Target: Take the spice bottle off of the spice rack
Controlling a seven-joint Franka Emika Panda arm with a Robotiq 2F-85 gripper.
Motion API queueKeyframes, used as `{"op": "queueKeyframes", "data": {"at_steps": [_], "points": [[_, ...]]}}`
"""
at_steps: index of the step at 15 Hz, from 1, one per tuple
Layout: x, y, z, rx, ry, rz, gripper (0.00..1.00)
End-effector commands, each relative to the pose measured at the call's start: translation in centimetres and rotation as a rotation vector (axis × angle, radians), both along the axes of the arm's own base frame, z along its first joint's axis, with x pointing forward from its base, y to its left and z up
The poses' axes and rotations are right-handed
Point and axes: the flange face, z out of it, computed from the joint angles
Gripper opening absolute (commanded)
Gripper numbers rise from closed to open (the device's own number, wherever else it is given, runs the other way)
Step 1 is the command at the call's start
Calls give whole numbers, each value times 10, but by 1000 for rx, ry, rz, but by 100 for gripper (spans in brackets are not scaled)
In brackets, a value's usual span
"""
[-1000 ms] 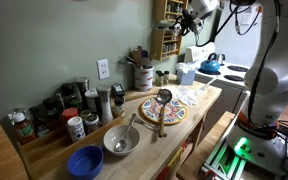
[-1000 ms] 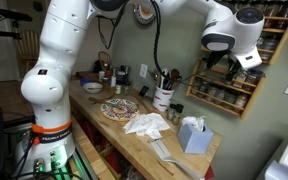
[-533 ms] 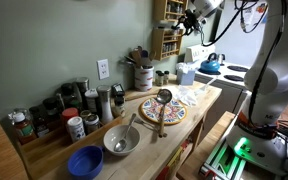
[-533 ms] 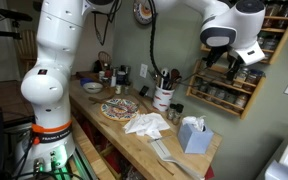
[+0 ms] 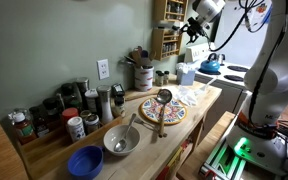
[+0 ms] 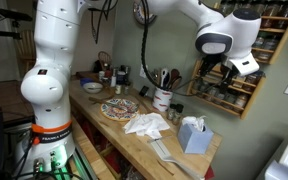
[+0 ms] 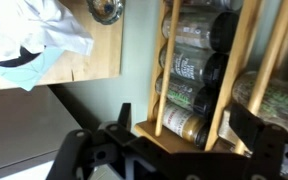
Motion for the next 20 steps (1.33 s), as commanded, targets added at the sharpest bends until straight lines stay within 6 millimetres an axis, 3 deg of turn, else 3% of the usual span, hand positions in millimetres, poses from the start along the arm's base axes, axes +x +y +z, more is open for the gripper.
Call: {"op": "queueKeyframes", "data": {"at_steps": [1, 4, 14, 17, 20], "points": [[-12, 5, -13, 7, 62, 19, 100], [-14, 3, -10, -11, 62, 31, 100], [-45, 14, 91, -270, 97, 482, 100], [-37, 23, 113, -412, 134, 571, 100], [-20, 36, 122, -548, 174, 656, 100]]}}
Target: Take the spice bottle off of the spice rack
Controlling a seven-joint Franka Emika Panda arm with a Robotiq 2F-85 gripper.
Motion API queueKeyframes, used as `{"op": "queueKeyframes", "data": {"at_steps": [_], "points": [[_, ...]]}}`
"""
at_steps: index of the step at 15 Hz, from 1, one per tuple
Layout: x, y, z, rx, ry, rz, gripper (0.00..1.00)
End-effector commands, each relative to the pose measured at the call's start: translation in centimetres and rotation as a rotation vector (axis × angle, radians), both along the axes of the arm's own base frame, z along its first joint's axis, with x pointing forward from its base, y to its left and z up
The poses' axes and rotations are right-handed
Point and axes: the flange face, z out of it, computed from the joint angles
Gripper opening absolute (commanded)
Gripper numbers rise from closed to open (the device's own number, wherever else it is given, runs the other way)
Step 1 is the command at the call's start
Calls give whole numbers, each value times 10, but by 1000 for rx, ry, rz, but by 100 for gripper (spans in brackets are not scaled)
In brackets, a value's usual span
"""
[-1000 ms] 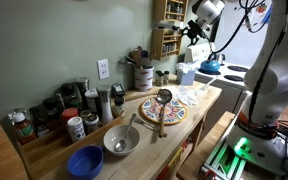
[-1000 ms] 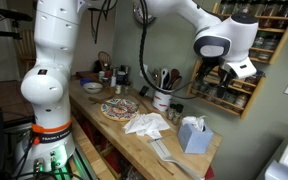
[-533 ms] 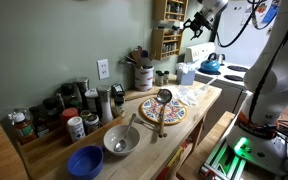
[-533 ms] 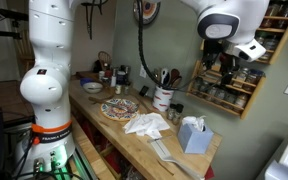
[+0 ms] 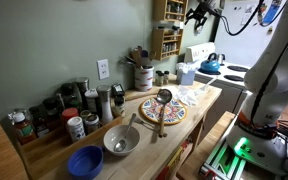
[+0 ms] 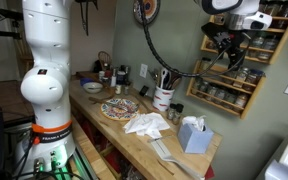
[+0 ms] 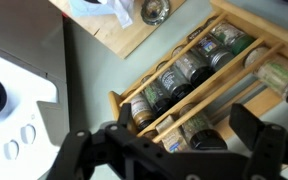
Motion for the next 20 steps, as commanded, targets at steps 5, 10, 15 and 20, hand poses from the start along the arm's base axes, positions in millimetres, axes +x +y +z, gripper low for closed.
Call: {"op": "queueKeyframes", "data": {"at_steps": [5, 10, 15, 20], "points": [[31, 25, 11, -185, -15, 179, 100], [36, 26, 14, -222, -47, 225, 100], [57, 25, 15, -266, -107, 364, 100], [72, 15, 3, -279, -148, 477, 100]]}}
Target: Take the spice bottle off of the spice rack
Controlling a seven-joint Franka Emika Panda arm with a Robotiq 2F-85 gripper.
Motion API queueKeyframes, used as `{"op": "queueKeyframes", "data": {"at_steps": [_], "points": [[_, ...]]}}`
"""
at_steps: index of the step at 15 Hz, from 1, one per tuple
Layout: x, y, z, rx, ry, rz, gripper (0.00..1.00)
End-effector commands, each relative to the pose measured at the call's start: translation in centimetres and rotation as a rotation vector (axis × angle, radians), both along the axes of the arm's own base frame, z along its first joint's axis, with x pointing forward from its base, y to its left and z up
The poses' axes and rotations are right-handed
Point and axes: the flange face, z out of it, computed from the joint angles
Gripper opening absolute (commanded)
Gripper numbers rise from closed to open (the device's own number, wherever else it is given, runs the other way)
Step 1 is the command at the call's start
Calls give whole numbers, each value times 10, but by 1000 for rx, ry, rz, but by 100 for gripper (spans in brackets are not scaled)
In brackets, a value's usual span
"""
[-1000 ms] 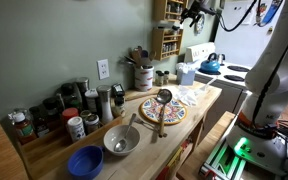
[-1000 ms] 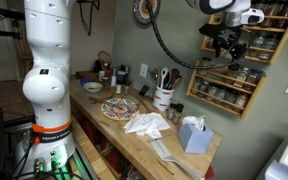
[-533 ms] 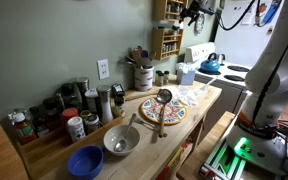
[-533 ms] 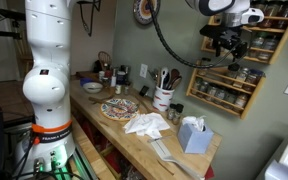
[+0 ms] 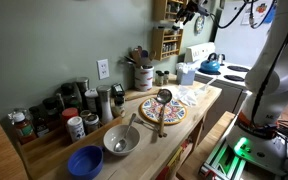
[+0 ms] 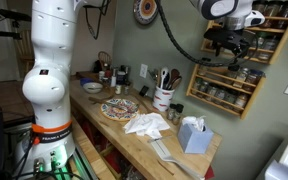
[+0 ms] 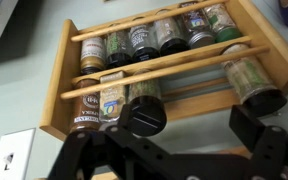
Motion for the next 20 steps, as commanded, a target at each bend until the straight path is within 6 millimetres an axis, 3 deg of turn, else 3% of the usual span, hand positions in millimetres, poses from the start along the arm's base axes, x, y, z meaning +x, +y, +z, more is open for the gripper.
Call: {"op": "queueKeyframes", "data": {"at_steps": [1, 20], "points": [[12, -12, -10, -11, -16, 80, 100], [49, -33, -34, -50, -46, 152, 100]]}}
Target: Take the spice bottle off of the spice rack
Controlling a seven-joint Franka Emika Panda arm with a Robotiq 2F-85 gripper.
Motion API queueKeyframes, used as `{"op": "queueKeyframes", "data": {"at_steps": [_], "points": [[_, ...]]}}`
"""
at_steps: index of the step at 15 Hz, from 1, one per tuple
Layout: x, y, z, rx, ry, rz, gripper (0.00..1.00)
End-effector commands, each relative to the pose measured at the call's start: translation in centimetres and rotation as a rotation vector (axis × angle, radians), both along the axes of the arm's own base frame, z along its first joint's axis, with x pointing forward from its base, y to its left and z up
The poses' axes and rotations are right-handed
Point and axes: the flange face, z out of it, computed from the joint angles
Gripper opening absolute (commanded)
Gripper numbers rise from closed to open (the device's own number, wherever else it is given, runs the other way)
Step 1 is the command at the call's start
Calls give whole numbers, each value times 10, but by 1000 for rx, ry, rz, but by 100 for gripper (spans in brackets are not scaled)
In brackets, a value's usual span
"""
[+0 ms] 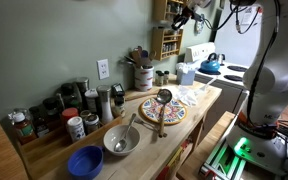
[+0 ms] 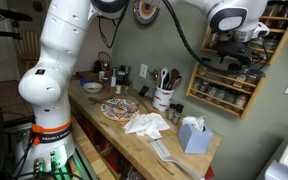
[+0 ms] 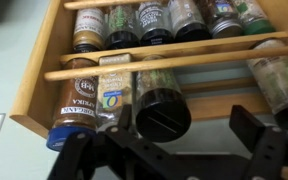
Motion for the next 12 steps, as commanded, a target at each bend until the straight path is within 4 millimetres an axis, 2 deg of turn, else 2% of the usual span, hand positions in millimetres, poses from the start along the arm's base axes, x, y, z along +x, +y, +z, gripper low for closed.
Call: {"op": "queueKeyframes", "data": {"at_steps": [1, 9, 10, 11, 12], "points": [[6, -8, -4, -1, -2, 17, 100], [14, -8, -9, -10, 4, 24, 99], [15, -9, -9, -10, 2, 24, 83], [15, -9, -9, -11, 0, 23, 74], [16, -9, -8, -9, -3, 24, 70]]}}
